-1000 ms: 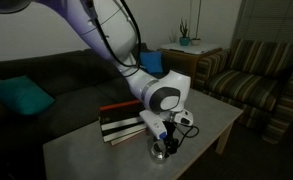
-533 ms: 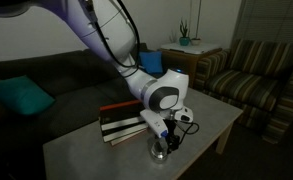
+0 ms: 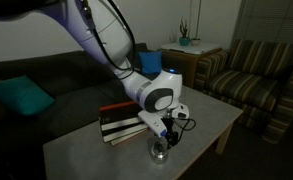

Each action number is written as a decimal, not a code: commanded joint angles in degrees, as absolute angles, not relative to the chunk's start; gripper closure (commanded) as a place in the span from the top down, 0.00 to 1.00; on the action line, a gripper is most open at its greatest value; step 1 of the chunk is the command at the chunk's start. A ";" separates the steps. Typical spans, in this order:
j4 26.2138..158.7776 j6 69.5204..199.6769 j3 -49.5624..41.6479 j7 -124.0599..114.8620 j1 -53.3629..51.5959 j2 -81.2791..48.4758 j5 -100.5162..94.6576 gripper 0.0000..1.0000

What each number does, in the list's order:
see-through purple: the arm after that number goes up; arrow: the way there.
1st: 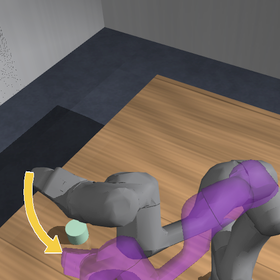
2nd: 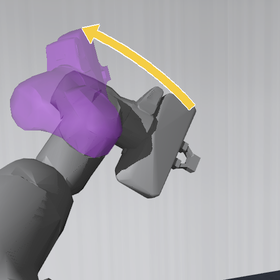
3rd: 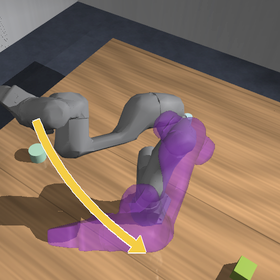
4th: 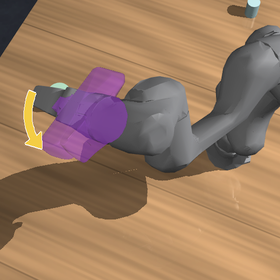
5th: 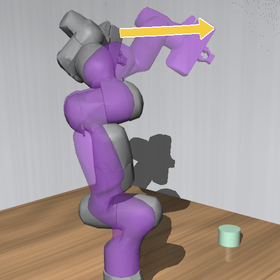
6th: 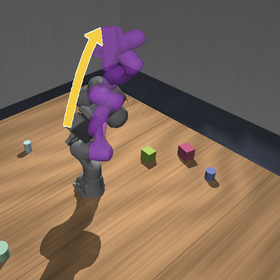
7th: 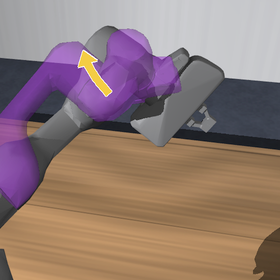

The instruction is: Take off the lid from the silver object

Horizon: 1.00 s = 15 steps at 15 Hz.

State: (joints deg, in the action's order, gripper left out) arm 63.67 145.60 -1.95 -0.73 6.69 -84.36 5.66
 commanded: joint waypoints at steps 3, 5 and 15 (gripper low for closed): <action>65.38 147.86 -1.26 0.44 8.10 -84.43 5.02 1.00; 65.66 147.41 -0.67 1.26 8.83 -84.47 5.17 1.00; 65.90 146.46 0.81 2.45 9.84 -84.48 5.70 1.00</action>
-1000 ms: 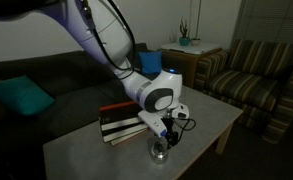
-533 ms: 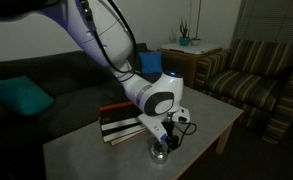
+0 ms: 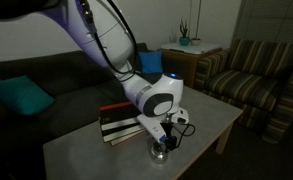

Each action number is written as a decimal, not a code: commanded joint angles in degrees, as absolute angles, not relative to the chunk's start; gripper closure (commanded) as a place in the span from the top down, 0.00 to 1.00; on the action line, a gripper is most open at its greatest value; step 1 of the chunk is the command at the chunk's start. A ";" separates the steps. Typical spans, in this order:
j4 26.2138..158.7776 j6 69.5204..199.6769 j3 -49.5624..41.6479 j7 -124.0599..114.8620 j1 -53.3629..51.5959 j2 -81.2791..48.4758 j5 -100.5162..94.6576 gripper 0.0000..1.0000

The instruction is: Take off the lid from the silver object

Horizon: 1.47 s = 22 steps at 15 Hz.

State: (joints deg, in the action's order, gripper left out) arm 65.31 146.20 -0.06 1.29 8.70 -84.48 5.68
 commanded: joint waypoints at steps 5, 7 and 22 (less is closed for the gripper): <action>66.63 144.97 -1.16 -0.06 9.31 -84.50 5.47 1.00; 66.99 144.85 -1.48 -0.41 9.38 -84.51 5.45 1.00; 66.91 146.26 -1.20 -1.96 9.32 -84.10 6.06 0.45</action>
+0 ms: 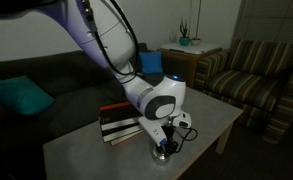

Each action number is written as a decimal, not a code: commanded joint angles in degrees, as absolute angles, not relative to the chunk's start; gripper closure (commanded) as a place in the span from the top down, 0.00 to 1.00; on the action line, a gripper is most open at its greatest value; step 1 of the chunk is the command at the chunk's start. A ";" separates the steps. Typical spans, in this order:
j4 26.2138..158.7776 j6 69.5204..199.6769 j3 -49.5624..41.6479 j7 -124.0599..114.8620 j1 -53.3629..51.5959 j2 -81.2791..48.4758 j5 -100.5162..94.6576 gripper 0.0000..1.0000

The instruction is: Take off the lid from the silver object

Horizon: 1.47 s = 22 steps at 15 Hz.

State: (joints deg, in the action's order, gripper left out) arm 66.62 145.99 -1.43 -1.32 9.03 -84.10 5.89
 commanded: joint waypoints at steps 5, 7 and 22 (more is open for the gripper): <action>67.54 150.01 -6.18 -8.45 4.51 -84.27 3.91 0.45; 67.89 152.20 -8.61 -12.00 2.06 -84.35 2.86 0.45; 67.19 144.25 -0.90 0.49 5.53 -83.17 2.05 0.45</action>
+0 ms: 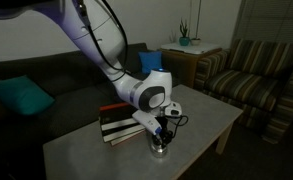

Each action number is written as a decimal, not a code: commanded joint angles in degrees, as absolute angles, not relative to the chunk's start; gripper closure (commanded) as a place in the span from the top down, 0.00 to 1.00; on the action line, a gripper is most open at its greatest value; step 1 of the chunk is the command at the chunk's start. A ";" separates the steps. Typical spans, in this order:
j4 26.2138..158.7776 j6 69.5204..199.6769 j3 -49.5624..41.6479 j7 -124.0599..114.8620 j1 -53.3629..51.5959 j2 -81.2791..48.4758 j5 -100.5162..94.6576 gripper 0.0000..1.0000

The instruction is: Take off the lid from the silver object

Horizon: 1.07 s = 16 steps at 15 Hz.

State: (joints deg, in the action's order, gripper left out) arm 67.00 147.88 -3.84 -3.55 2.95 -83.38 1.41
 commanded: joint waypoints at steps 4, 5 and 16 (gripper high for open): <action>68.32 143.28 -1.96 -2.62 5.28 -82.24 2.30 0.45; 68.86 143.69 -2.11 -3.10 5.16 -81.90 2.25 0.45; 76.58 146.41 -2.03 -3.15 4.73 -76.20 1.62 0.45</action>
State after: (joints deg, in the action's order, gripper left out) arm 70.57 144.82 -2.24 -3.83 4.54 -80.46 1.62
